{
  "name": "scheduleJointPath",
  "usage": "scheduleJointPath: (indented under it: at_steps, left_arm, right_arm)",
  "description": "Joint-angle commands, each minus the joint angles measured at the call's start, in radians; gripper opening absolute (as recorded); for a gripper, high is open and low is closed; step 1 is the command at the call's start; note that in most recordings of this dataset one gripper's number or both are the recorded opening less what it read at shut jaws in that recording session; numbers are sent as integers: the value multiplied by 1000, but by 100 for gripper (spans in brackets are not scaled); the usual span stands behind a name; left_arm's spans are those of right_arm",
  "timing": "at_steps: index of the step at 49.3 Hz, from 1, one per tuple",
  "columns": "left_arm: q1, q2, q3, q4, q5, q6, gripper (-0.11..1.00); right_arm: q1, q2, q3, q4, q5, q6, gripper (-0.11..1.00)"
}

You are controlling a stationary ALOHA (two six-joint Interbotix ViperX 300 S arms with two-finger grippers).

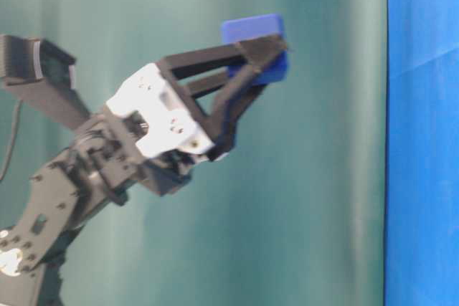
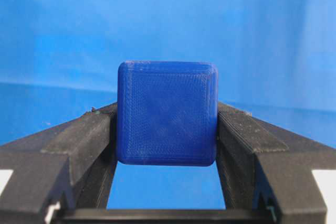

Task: Handover the blue block to the right arm after grasping it with the left arm, then place it in the designated position.
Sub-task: 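Rotate the left gripper upright, holding the cube toward the center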

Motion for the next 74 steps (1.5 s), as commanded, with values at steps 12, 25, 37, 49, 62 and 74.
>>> scheduleJointPath:
  at_steps: [12, 25, 37, 49, 62, 74]
  left_arm:
    - [-3, -98, -20, 2, -5, 0, 46]
    - [-3, -103, -14, 3, -6, -2, 46]
    - [-3, -106, -11, 5, -5, -2, 46]
    - [-3, -106, -8, 5, -6, -3, 46]
    - [-3, -106, -8, 5, -6, -5, 46]
    - [-3, -106, -8, 5, -11, -6, 46]
  right_arm:
    - [0, 6, -23, 2, -8, 0, 96]
    - [0, 6, -23, 3, -9, 0, 96]
    - [0, 6, -25, 2, -8, 0, 96]
    - [0, 6, -26, 2, -8, 0, 96]
    - [-2, 8, -26, 3, -6, 0, 96]
    - [0, 6, -26, 3, -5, 0, 96]
